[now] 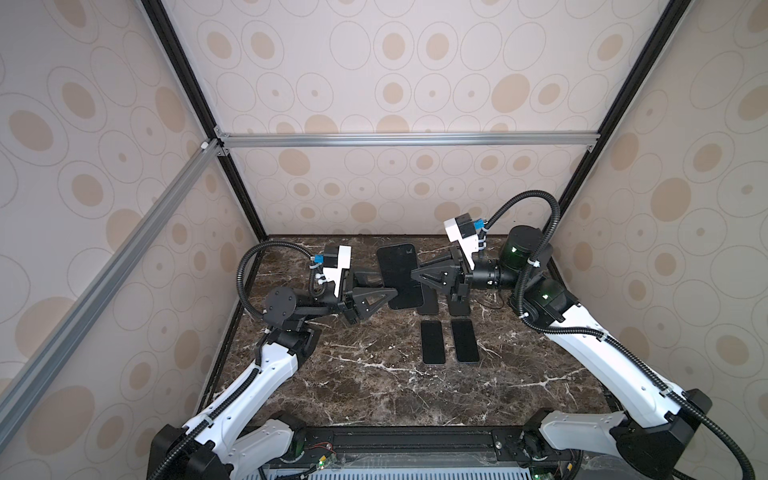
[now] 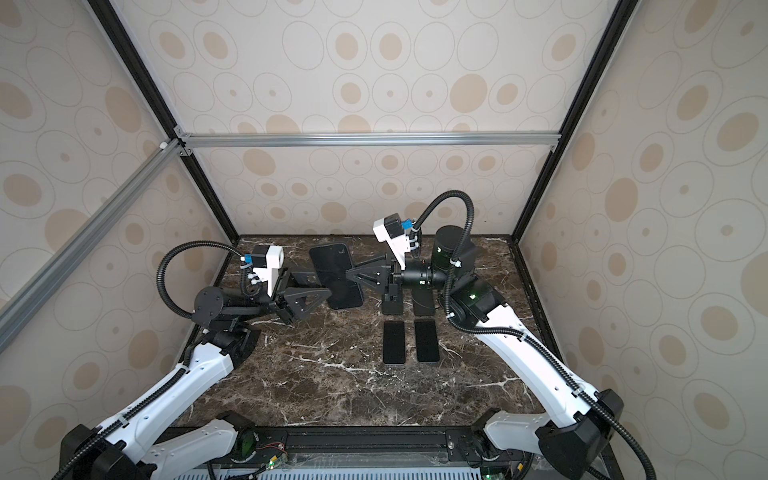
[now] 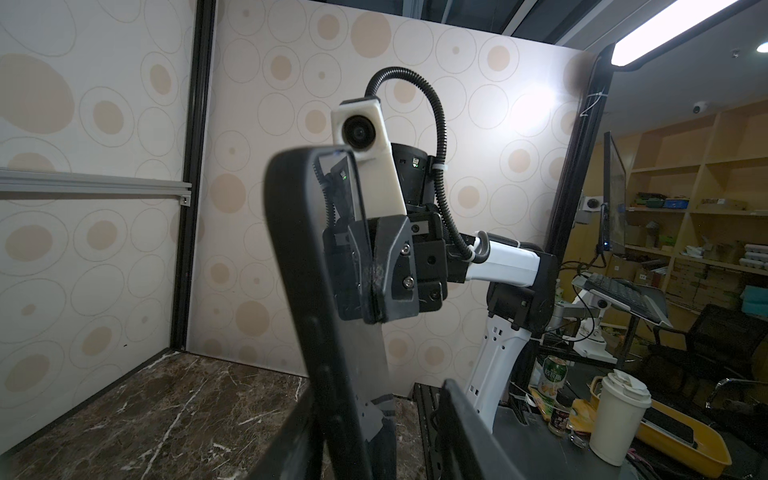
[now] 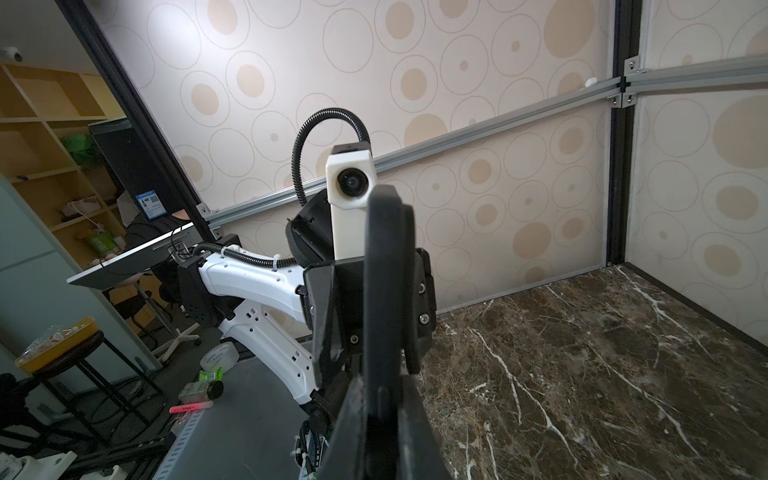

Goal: Take the phone out of the phone case

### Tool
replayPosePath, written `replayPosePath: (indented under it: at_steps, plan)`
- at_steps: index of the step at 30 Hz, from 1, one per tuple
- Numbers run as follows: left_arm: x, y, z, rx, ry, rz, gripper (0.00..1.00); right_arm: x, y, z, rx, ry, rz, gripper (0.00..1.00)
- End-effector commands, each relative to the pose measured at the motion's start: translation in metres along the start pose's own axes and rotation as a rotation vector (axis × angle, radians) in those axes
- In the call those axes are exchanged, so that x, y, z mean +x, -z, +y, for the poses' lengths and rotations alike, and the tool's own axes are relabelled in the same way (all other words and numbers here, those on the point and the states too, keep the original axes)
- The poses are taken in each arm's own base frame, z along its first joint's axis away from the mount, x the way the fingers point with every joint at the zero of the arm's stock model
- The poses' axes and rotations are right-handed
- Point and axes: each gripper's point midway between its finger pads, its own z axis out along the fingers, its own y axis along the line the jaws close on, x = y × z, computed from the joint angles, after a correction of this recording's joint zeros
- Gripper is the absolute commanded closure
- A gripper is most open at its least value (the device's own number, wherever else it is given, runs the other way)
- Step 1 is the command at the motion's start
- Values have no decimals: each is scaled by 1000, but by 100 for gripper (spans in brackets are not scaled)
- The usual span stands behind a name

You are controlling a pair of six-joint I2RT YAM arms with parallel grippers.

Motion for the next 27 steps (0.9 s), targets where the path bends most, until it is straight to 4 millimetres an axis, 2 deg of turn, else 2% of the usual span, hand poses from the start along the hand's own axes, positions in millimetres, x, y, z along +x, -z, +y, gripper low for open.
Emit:
replayPosePath:
  at_steps: [1, 4, 8, 15, 27]
  plan:
    - [-6, -2, -14, 47, -34, -18, 61, -23, 4, 20, -47, 94, -80, 100]
    - [-6, -2, -15, 49, -34, -18, 63, -23, 4, 23, -63, 103, -68, 100]
    - [-10, -2, -16, 44, -49, -18, 65, -10, 4, 26, -80, 116, 0, 100]
    - [-8, -2, -14, 37, -49, -14, 77, -7, 8, 29, -70, 131, 14, 100]
    - [-6, -2, -14, 40, -44, -10, 77, -20, 6, 33, -103, 132, -46, 100]
